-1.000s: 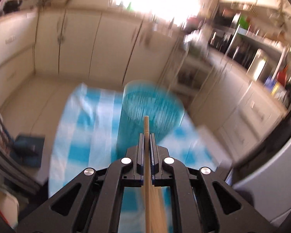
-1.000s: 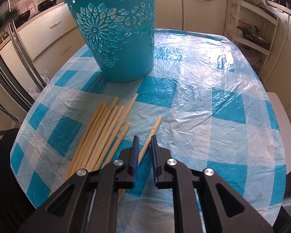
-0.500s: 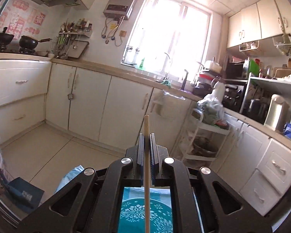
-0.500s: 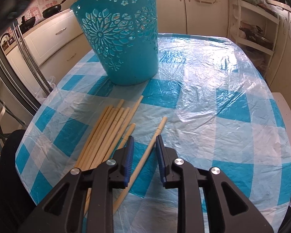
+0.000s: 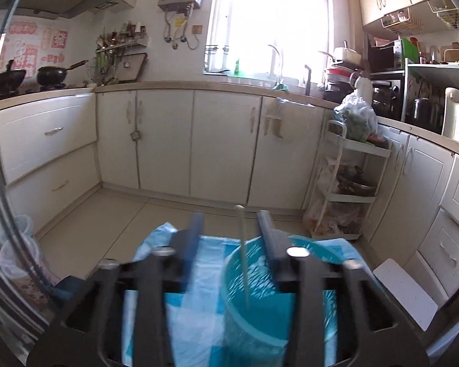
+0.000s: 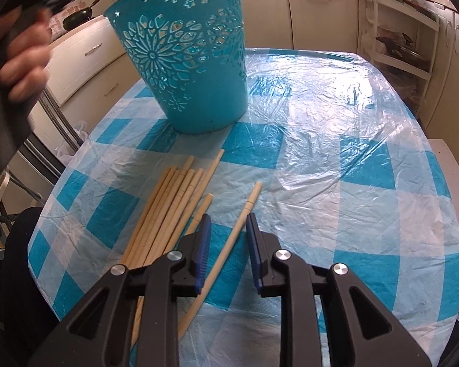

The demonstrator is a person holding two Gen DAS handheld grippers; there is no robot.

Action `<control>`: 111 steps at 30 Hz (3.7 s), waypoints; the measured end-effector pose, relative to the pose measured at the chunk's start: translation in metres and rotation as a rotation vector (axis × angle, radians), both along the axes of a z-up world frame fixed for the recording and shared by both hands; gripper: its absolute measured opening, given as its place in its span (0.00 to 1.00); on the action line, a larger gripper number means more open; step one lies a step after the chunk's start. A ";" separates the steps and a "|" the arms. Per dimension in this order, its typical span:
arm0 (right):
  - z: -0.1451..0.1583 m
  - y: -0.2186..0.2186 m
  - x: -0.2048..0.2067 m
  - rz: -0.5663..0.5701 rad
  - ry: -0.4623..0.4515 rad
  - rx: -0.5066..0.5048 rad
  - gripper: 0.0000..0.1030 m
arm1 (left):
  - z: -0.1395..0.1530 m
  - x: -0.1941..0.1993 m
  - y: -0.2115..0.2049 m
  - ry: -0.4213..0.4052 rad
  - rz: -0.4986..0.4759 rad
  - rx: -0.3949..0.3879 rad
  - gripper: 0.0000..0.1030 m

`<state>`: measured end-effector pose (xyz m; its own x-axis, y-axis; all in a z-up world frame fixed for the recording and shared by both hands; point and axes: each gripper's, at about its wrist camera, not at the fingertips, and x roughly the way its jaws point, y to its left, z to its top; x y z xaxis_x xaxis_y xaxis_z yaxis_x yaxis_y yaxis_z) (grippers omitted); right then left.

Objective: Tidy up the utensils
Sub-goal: 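Lift the chopstick with the left gripper and drop it into the teal basket, then grasp one chopstick from the bundle with the right gripper, then carry the chopstick over the basket with the right gripper and release it, then move the left gripper to the bundle and grasp another chopstick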

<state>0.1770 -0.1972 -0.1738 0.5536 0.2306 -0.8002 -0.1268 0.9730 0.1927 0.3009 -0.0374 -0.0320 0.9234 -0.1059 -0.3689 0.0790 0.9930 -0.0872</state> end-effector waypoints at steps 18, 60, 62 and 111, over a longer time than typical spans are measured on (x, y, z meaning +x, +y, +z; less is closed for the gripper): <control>0.003 0.021 0.019 0.147 0.096 -0.243 0.09 | -0.067 -0.087 0.104 0.192 0.024 -0.055 0.71; 0.162 0.019 0.101 -0.185 -0.589 0.203 0.25 | -0.137 -0.095 0.105 0.305 0.035 -0.052 0.82; 0.166 0.015 0.084 -0.172 -0.593 0.207 0.31 | -0.137 -0.095 0.106 0.305 0.039 -0.056 0.82; -0.007 0.009 -0.025 -0.039 -0.068 0.045 0.08 | -0.159 -0.078 -0.011 0.593 -0.148 0.179 0.83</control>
